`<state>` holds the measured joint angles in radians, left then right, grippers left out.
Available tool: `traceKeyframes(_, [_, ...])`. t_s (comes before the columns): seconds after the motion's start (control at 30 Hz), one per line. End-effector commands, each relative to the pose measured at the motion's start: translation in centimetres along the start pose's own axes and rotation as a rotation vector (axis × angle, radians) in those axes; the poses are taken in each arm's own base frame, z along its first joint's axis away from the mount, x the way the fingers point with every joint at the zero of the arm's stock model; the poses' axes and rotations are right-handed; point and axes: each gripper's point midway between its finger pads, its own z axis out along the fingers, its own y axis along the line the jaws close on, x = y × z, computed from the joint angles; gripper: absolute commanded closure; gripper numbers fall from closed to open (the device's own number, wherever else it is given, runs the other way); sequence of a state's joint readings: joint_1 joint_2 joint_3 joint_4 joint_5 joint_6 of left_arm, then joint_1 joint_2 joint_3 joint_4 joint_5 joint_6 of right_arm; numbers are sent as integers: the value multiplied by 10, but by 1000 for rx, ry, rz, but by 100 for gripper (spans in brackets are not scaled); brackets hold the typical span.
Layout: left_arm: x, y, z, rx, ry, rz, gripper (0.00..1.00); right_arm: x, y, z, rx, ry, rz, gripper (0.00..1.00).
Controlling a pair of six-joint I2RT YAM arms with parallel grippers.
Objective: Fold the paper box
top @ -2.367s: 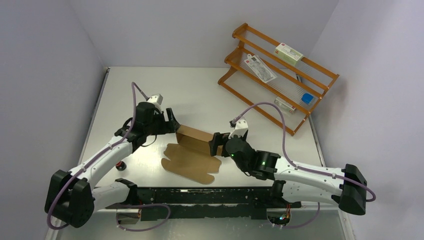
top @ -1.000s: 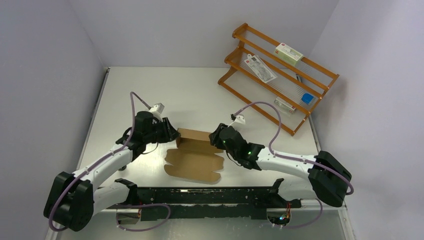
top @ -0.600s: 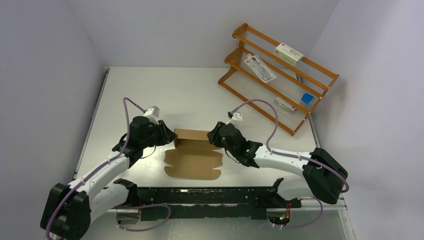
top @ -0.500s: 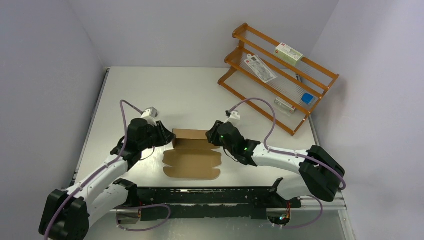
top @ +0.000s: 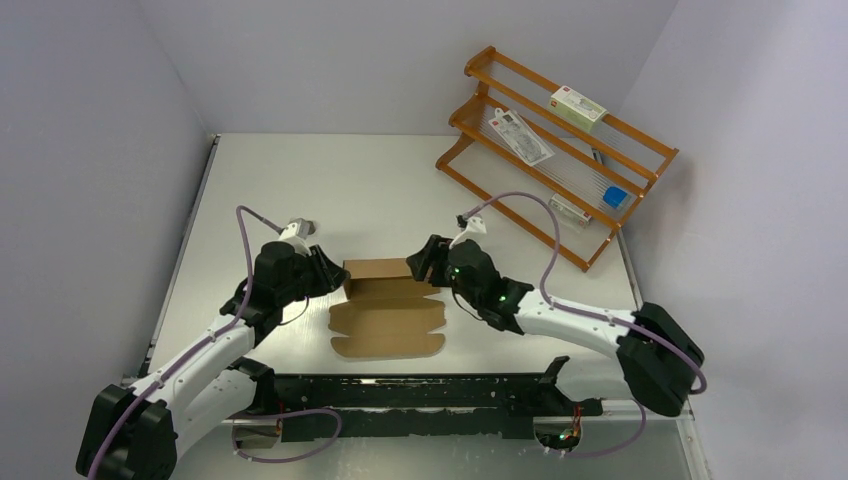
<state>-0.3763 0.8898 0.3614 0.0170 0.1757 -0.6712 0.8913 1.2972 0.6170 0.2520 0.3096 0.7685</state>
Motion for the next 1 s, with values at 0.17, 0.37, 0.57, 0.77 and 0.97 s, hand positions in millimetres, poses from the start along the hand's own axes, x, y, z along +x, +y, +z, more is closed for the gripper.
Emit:
traceKeyframes(0.17, [-8, 3, -1, -33, -32, 3, 65, 0, -31, -32, 4, -83, -3, 25])
traceKeyframes(0.37, [-10, 2, 0, -30, -34, 3, 64, 21, -46, -34, -23, -81, 15, 22])
traceKeyframes(0.57, [-9, 5, -4, -58, -24, 12, 64, 25, -61, -26, -15, -145, -4, 27])
traceKeyframes(0.77, [-8, 4, -3, -51, -18, 6, 64, 32, -63, -12, -12, -178, -18, 31])
traceKeyframes(0.97, [-7, 5, -3, -53, -13, 4, 65, 44, -64, 4, 12, -174, -34, 37])
